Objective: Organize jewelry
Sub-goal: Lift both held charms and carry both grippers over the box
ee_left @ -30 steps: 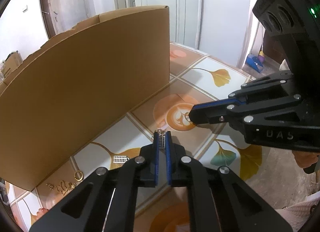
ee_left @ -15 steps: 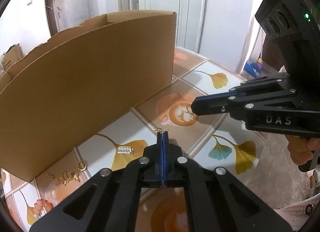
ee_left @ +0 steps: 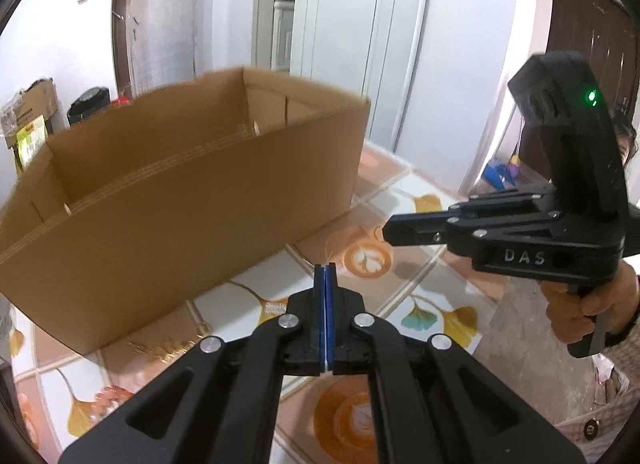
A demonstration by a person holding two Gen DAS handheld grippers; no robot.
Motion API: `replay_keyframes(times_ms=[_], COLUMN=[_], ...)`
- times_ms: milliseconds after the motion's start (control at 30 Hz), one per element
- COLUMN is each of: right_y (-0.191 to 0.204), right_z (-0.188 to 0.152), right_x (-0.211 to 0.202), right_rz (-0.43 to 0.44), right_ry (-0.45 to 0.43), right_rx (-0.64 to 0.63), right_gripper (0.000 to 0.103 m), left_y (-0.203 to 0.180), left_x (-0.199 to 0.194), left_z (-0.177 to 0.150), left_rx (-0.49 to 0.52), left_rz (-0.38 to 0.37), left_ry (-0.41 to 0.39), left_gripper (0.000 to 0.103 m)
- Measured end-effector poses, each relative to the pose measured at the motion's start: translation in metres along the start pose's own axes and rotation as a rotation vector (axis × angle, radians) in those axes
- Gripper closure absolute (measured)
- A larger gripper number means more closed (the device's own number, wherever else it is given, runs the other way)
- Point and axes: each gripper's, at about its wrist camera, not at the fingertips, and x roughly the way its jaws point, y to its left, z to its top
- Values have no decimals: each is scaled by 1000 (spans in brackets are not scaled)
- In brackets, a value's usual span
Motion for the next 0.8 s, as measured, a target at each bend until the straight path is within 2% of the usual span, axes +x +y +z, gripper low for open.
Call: replay_keyframes(times_ms=[233,433,567,633,800], right_y=[24,47,51,49,39], right_z=[36,88,116,131,155], right_x=[-27,-36,-22,-5,46], right_rz=[40,108,153,182,192], right_ry=[-99,-163,-133,-78,88], right_rx=[-76,-166,-179,-167,-105], right_gripper=[103,103,103,103,103], left_y=[9,32,60,81,115], left_x=[-47,-78,-69,-52,-5], left_z=[30,60,82,92,104], left_rx=[5,6,-50,-112,-232], left_rz=[1,8,-9,-35,-85], left_ry=[-115,-189,-153,-100,50], left_gripper=[103,103,103,103,103])
